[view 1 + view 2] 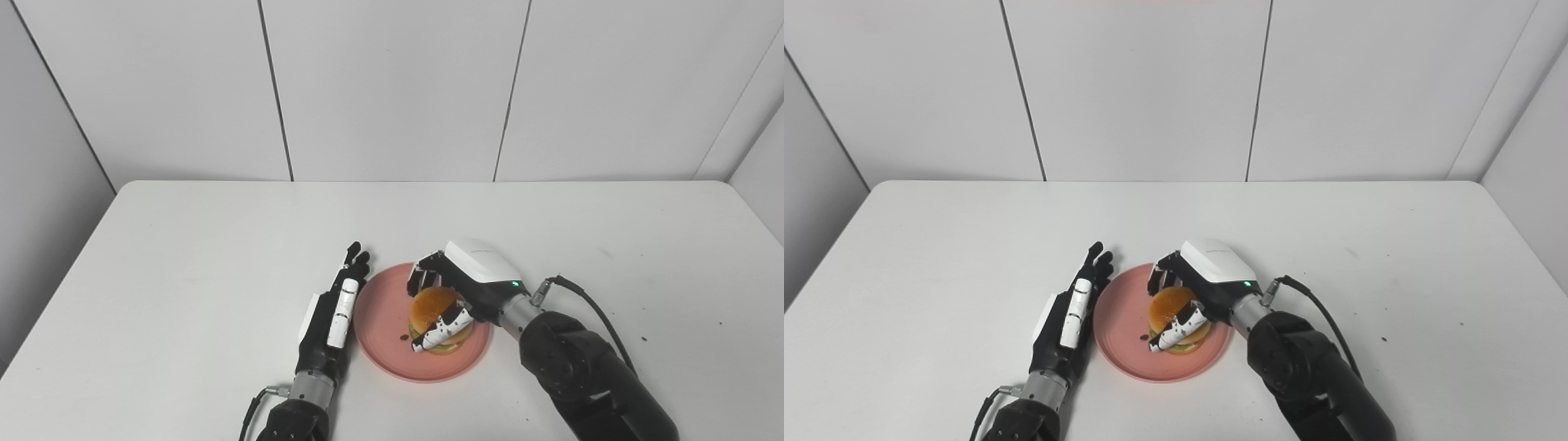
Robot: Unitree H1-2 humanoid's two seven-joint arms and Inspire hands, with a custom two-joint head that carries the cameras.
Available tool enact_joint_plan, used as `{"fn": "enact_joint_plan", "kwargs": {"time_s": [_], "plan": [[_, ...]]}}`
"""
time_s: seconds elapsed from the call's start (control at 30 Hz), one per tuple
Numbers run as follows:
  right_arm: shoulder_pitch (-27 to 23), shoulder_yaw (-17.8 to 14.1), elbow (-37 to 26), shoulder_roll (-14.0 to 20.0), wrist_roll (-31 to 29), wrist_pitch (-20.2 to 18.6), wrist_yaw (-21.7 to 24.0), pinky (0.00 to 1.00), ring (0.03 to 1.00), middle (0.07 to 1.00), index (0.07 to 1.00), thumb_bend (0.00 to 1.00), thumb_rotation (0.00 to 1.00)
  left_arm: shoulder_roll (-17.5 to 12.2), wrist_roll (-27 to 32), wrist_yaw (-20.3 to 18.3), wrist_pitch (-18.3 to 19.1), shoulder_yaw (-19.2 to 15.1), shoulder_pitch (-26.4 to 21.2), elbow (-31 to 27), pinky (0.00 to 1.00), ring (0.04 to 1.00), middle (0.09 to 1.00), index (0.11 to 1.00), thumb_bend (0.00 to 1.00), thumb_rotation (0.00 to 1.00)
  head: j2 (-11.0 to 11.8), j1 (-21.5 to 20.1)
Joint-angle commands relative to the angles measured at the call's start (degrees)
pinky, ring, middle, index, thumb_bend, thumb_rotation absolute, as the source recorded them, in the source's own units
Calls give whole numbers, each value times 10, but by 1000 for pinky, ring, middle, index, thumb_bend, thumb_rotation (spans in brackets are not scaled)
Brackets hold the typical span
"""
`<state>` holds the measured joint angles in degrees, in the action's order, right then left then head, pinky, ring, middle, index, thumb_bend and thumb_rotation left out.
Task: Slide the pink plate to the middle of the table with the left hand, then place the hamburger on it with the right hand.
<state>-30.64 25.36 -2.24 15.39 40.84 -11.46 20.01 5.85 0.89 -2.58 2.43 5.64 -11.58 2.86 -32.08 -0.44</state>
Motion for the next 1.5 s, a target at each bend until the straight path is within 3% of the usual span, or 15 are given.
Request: {"fn": "enact_joint_plan", "kwargs": {"time_s": [0.0, 0.07, 0.1, 0.13, 0.23, 0.4, 0.73, 1.07, 1.23, 1.47], "plan": [[-24, 1, -3, 4, 3, 38, -13, 198, 276, 472, 488, 521, 0, 4, -2, -4, 6, 7, 8, -7, 990, 982, 972, 963, 658, 1000, -2, 1], [-22, -2, -2, 6, -5, 48, -8, 320, 407, 480, 517, 514, 31, 4, 5, -6, 9, 6, 8, -7, 998, 988, 978, 968, 666, 1000, -2, 1], [-20, -5, -5, 7, -12, 52, -5, 420, 515, 589, 503, 507, 114, 4, 8, -8, 11, 5, 8, -8, 1000, 994, 982, 969, 667, 1000, -3, 0], [-17, -8, -8, 8, -17, 55, -5, 431, 527, 601, 502, 507, 123, 4, 10, -9, 12, 5, 8, -8, 1000, 995, 983, 969, 667, 1000, -3, 0], [-9, -13, -20, 13, -33, 77, -12, 606, 721, 763, 771, 631, 392, 1, 7, -11, 15, 7, 7, -11, 1000, 1000, 993, 979, 657, 1000, -7, 0], [8, -32, -33, 12, -64, 108, -29, 843, 945, 973, 986, 703, 546, 0, 6, -12, 14, 6, 7, -13, 1000, 1000, 994, 982, 645, 1000, -8, -1], [46, -84, -60, 2, -116, 125, -54, 995, 1000, 1000, 1000, 742, 752, 3, 7, -10, 4, 3, 5, -5, 995, 994, 991, 968, 632, 1000, -6, -2], [108, -153, -3, -44, -191, 172, -139, 931, 1000, 1000, 1000, 729, 812, 4, 1, -1, -14, -2, 4, 7, 1000, 986, 978, 973, 680, 1000, -7, -1], [136, -176, 0, -64, -217, 165, -156, 975, 1000, 1000, 1000, 666, 875, 2, 1, 0, -13, -3, 6, 5, 998, 985, 978, 976, 676, 1000, -5, 0], [148, -199, 59, -105, -292, 220, -183, 1000, 1000, 1000, 1000, 621, 921, 1, -4, 6, -18, -5, 9, 3, 980, 980, 973, 969, 673, 1000, -1, 16]]}}
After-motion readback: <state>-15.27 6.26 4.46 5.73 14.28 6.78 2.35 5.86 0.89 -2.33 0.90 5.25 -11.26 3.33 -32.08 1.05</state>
